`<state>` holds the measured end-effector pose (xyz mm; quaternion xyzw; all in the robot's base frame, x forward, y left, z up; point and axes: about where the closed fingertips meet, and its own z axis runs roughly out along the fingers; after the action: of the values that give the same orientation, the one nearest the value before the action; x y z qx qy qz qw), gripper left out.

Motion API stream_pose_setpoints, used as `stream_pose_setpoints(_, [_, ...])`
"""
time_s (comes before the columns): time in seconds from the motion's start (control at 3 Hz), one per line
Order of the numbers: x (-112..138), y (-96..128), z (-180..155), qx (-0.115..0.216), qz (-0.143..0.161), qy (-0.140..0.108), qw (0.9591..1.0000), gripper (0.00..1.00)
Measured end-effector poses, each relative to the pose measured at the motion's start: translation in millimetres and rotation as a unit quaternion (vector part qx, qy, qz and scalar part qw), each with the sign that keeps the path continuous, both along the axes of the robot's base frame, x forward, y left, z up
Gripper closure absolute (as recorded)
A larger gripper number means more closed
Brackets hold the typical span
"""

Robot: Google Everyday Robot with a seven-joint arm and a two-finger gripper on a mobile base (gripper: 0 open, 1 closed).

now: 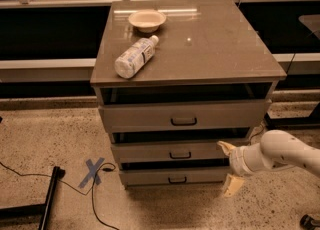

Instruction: Open middle drawer

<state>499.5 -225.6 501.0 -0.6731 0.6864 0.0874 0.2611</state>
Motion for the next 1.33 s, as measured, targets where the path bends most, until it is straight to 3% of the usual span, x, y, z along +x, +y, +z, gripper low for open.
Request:
stream_pose_setpoints(0.67, [49,-32,-48,-0.026,-0.008,0.006,0.9996,0.0])
stream_pose_setpoints(1.33, [102,-38,-67,-0.03,0.0,0.007,0.9995,0.0])
